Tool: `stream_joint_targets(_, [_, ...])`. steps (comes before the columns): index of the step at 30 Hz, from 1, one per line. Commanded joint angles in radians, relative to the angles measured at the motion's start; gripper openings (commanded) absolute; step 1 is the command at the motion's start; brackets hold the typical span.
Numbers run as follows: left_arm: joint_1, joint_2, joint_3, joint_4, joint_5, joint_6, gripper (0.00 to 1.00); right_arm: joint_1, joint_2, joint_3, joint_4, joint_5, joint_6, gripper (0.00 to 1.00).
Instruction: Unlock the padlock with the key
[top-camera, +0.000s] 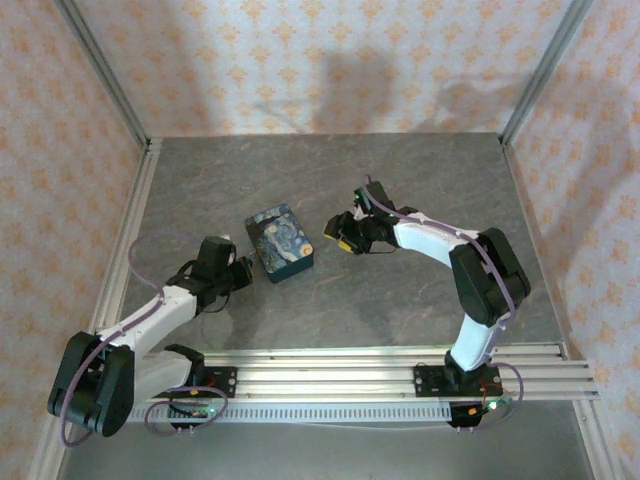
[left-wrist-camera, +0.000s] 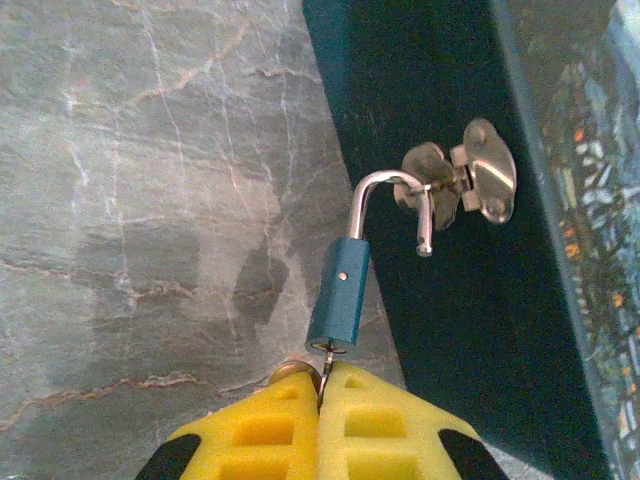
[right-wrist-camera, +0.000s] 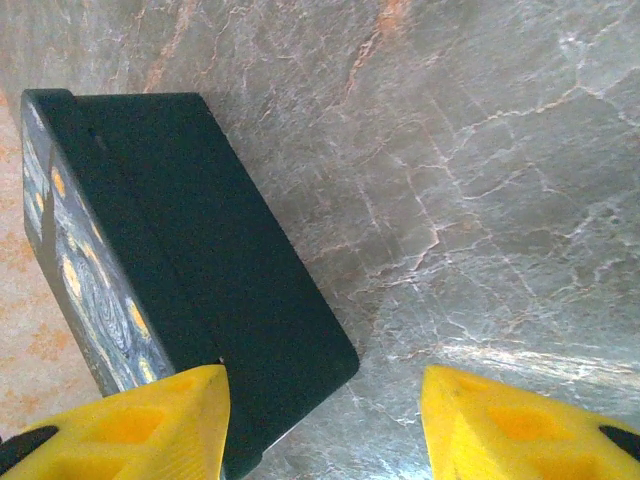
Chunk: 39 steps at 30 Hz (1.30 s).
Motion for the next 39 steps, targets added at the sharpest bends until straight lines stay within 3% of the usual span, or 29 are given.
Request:
stream_joint_targets(1, [0.003,-0.031,-0.009,0.011,-0.069,-0.021,0.0,0.021,0.025,0.021,0.031,-0.013,0.009,0.54])
stream_joint_targets(15, [-0.055,-0.041,-0.043,0.032,-0.124,-0.062,0.0,0.11,0.107,0.109,0.03,-0.054,-0.012,0.49])
stream_joint_targets(39, [-0.071,-0.029,-0.02,0.035,-0.203,-0.083,0.0,0.12,0.048,0.059,0.01,0.002,-0.014,0.47])
